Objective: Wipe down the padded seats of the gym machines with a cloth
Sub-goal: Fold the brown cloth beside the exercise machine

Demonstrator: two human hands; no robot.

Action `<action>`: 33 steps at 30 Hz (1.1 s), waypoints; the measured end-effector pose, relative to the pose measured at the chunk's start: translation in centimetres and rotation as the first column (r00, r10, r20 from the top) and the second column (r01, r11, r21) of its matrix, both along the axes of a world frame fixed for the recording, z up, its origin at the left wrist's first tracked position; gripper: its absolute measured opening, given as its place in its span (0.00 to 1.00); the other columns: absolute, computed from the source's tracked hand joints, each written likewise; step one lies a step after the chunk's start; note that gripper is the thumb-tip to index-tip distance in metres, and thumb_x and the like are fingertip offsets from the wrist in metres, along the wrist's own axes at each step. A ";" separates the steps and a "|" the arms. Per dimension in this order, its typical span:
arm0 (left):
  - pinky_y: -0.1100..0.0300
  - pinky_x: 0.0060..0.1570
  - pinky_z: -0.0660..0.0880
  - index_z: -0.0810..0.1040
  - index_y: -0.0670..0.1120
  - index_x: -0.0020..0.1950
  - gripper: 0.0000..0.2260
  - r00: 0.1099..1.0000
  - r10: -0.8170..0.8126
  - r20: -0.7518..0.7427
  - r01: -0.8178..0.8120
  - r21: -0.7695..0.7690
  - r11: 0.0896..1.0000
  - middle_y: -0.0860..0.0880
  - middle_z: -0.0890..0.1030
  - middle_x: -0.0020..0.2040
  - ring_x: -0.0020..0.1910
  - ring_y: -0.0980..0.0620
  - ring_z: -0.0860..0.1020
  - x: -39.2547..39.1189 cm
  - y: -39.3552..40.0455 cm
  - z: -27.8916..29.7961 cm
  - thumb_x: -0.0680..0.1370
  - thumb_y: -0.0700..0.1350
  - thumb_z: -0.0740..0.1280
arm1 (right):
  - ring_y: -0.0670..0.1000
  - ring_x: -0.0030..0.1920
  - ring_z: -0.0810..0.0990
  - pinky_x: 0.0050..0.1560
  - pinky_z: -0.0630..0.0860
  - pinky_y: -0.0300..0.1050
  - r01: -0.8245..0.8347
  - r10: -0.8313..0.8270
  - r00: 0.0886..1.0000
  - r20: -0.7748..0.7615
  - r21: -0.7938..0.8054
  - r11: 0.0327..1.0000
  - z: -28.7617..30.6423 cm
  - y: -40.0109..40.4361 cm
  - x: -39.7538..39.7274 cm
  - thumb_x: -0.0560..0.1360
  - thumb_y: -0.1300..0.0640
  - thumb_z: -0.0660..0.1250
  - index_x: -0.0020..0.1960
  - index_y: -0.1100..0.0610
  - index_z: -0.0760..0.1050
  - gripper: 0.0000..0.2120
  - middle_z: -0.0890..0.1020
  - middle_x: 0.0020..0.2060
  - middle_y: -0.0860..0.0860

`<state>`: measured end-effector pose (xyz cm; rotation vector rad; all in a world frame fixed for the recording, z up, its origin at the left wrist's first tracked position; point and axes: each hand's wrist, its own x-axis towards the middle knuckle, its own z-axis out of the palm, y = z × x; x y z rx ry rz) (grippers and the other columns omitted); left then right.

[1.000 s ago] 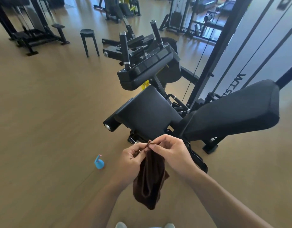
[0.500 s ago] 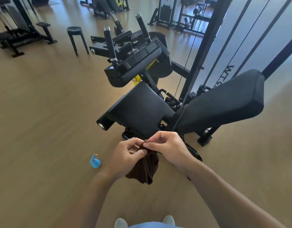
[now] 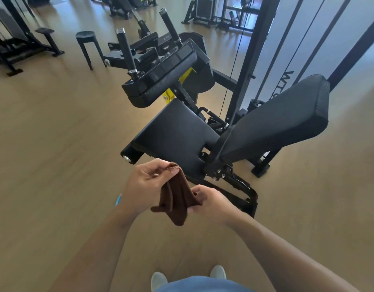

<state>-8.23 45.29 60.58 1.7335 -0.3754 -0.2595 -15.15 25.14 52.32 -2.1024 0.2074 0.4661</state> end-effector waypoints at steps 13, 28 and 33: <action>0.74 0.34 0.72 0.84 0.54 0.41 0.07 0.930 0.346 0.124 -0.364 0.180 0.914 0.57 0.83 0.34 0.33 0.63 0.78 1.0 3.9 -1.8 0.76 0.42 0.74 | 0.49 0.49 0.83 0.54 0.82 0.49 0.022 -0.016 1.000 0.015 -0.493 0.870 -2.5 -2.1 0.1 0.77 0.50 0.73 0.54 0.50 0.85 0.07 0.84 0.46 0.46; 0.50 0.57 0.77 0.86 0.53 0.35 0.03 0.832 0.430 -0.351 -0.464 -0.014 0.886 0.51 0.85 0.37 0.46 0.47 0.81 -0.3 8.1 -5.0 0.67 0.46 0.79 | 0.46 0.44 0.85 0.46 0.81 0.38 0.563 -0.629 0.777 -0.019 0.469 0.681 0.9 -3.5 1.3 0.82 0.58 0.67 0.51 0.55 0.84 0.07 0.87 0.41 0.48; 0.50 0.55 0.76 0.86 0.50 0.35 0.07 0.821 0.423 -0.384 -0.464 -0.017 0.886 0.45 0.84 0.42 0.47 0.46 0.80 -0.8 8.5 -5.6 0.71 0.41 0.78 | 0.39 0.36 0.84 0.36 0.79 0.31 0.598 -0.688 0.718 0.104 0.414 0.686 1.5 -3.8 2.1 0.80 0.57 0.70 0.51 0.57 0.84 0.05 0.87 0.39 0.48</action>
